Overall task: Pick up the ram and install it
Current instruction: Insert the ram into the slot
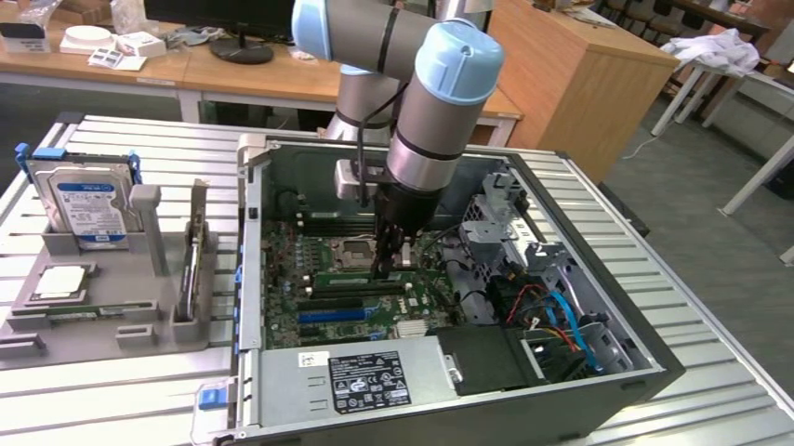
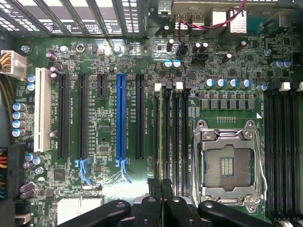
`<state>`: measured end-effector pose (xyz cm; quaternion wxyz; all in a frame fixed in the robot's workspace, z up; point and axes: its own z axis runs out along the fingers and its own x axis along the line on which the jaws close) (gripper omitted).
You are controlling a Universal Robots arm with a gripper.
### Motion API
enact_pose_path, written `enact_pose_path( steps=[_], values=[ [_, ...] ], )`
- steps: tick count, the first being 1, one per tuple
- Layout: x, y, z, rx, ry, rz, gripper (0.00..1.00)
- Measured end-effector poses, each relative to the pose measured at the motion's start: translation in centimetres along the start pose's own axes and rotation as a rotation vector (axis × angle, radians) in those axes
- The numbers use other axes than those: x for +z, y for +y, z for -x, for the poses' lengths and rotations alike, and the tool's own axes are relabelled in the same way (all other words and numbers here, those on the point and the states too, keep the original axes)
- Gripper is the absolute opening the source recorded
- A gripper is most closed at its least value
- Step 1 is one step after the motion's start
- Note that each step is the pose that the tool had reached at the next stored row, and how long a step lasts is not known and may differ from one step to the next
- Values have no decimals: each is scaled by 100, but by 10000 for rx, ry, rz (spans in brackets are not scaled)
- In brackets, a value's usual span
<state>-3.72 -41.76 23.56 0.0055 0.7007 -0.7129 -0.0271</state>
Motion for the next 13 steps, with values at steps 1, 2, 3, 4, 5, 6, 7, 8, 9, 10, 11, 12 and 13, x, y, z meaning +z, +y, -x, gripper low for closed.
enact_pose_path(
  steps=[1,2,3,4,5,6,7,8,9,10,11,12,13],
  values=[
    [0,0,0,0,-3,0,12],
    [0,0,0,-1,-5,0,12],
    [-1,0,-1,-1,-5,0,12],
    [-1,0,0,-1,-8,0,12],
    [-2,0,-1,-1,-10,0,12],
    [-3,0,-2,-1,-13,1,12],
    [-4,0,-2,-1,-18,1,12],
    [-5,0,-2,-2,-24,1,12],
    [-5,0,-2,-2,-28,0,12],
    [-5,0,-2,-2,-31,0,12],
    [-7,0,-3,-2,-34,0,12],
    [-10,0,-4,-3,-37,2,12],
    [-13,1,-4,-3,-42,1,12]
  ],
)
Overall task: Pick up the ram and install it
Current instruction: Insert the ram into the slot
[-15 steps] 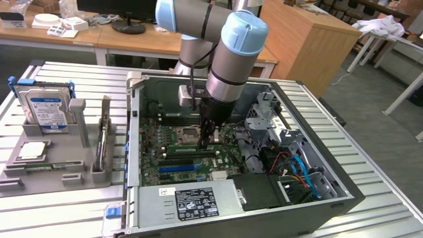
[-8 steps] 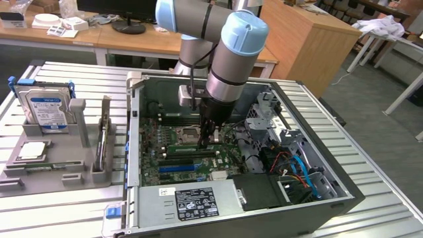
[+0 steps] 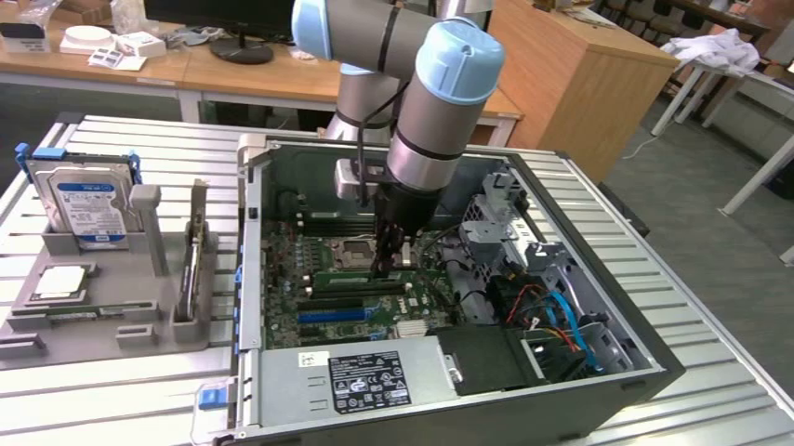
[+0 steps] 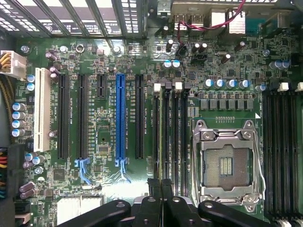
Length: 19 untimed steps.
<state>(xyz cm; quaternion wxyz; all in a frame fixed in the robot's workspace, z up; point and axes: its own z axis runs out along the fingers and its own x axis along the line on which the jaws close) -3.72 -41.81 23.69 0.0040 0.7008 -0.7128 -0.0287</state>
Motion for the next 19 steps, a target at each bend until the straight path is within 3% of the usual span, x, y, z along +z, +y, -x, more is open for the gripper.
enact_pose_path(
  steps=[19],
  values=[
    [-39,2,-16,0,-12,-1,12]
  ],
)
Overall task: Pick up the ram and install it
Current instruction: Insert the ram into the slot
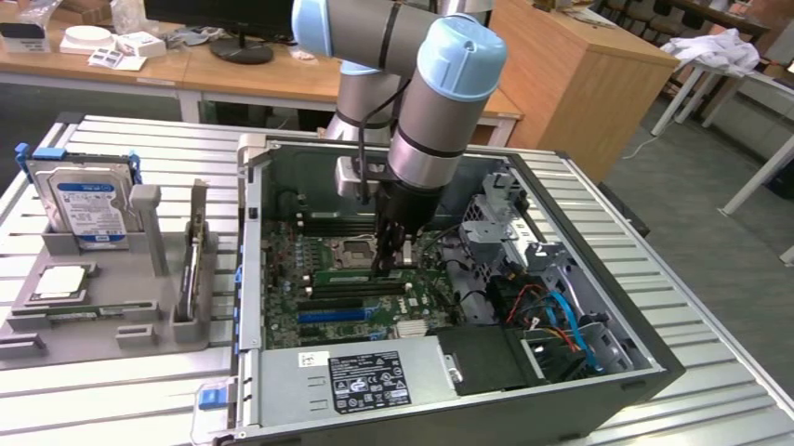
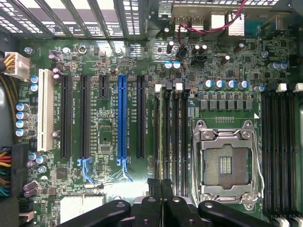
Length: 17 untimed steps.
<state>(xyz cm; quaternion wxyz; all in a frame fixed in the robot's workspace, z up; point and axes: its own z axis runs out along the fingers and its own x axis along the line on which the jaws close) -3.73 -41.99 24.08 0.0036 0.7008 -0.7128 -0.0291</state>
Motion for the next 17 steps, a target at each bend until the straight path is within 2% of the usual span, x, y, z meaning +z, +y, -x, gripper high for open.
enact_pose_path(
  steps=[17],
  values=[
    [24,0,-4,2,-4,-3,12]
  ],
)
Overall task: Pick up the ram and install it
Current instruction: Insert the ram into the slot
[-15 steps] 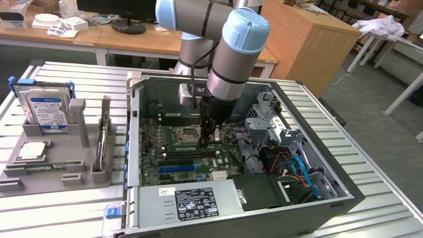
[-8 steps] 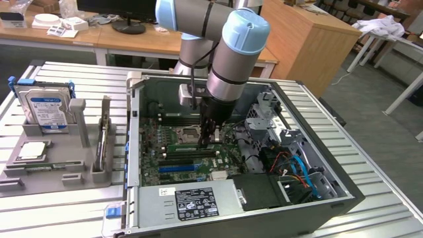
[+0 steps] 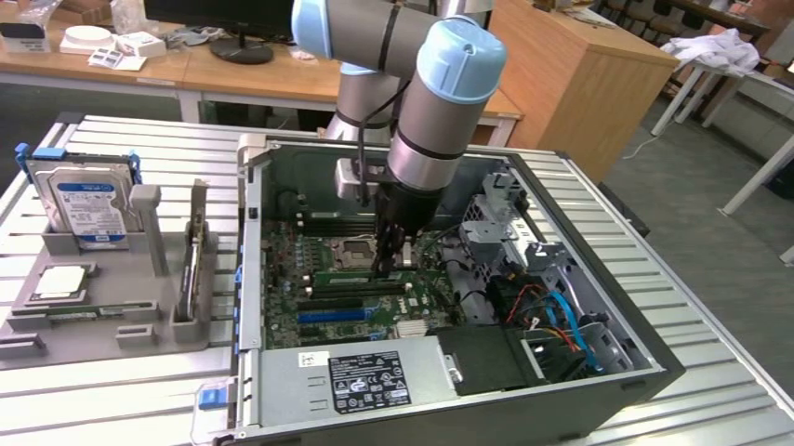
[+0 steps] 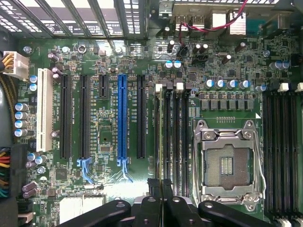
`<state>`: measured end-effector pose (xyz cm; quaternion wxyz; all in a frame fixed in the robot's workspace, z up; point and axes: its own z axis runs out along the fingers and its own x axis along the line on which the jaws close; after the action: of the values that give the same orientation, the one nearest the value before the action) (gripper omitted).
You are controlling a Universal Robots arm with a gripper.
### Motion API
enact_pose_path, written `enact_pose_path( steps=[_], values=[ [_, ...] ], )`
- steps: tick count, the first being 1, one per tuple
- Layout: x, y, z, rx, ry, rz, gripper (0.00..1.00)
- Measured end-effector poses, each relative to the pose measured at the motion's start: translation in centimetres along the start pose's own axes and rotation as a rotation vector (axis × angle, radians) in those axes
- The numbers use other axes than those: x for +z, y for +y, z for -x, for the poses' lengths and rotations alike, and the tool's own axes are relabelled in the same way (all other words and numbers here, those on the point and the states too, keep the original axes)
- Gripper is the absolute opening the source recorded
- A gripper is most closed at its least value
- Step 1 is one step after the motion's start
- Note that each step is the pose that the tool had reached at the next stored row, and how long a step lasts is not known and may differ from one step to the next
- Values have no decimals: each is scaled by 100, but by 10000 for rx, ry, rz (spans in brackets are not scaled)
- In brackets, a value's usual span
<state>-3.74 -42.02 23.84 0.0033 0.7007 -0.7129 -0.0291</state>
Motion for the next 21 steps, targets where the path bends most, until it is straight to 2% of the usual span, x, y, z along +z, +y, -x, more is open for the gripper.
enact_pose_path(
  steps=[21],
  values=[
    [39,-3,-6,-2,4,1,12]
  ],
)
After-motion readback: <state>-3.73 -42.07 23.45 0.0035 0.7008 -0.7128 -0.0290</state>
